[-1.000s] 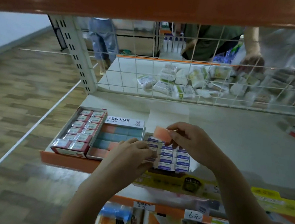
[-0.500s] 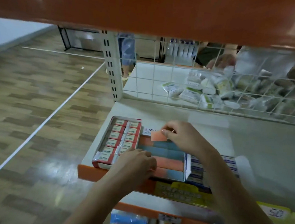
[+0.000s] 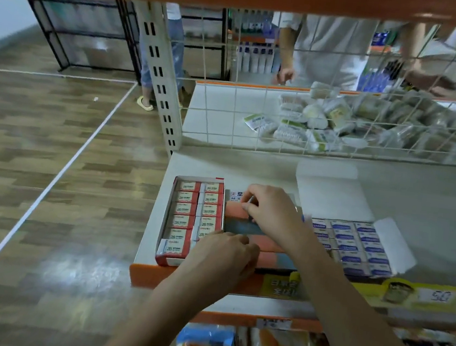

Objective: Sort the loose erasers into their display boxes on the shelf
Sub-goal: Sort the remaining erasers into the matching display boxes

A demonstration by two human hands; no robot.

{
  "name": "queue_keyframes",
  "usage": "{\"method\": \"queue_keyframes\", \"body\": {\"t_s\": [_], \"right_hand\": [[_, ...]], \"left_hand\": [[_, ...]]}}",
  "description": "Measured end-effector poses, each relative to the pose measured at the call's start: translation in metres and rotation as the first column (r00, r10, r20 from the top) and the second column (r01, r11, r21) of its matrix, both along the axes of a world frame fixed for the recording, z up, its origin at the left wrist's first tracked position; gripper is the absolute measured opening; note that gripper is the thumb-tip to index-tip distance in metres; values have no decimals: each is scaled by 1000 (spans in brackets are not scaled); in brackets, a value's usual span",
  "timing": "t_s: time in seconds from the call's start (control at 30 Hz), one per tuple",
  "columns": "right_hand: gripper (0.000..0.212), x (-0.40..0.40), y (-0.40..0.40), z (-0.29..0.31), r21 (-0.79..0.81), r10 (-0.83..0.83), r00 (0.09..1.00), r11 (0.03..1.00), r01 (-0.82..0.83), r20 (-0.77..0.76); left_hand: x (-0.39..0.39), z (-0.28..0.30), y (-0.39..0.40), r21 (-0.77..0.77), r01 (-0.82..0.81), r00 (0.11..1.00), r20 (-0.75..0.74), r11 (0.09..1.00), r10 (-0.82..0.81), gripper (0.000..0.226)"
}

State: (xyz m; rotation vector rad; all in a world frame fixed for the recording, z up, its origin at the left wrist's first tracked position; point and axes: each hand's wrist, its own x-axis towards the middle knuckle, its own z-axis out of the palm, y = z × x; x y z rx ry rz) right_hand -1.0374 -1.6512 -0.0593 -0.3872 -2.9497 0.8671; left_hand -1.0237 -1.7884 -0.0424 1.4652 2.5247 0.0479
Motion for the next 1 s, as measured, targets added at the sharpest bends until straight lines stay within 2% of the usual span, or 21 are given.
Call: {"method": "queue_keyframes", "body": {"t_s": [0.13,0.4,0.6,0.67,0.77,0.9,1.0], "right_hand": [[11,2,-6,-8,75,-37,995,996,44,-97],[21,8,-19,-12,138,-8,995,990,21,-97],[26,11,-13,-4,66,-1,998,998,5,-61],[28,17,-4,4,61,-15,997,998,19,-74],[28,32,21,15,73,-71,991,994,79,-111],[33,71,75,31,172,-155,973,968,185,-170],[36,107,119,37,240,-244,957,931,276,-154]], "left_hand": [[-1,-1,-1,26,18,1000,10,1000,-18,28],[-3,-5,-1,31,26,999,27,999,-27,27],[-8,3,-2,-21,145,989,-3,989,-145,29],[-16,8,1,-7,179,984,-23,984,-179,29],[-29,22,17,44,140,989,-63,989,-138,32],[-30,45,67,150,126,983,-155,981,-102,33],[-16,54,114,211,146,977,-185,966,-107,36]]}}
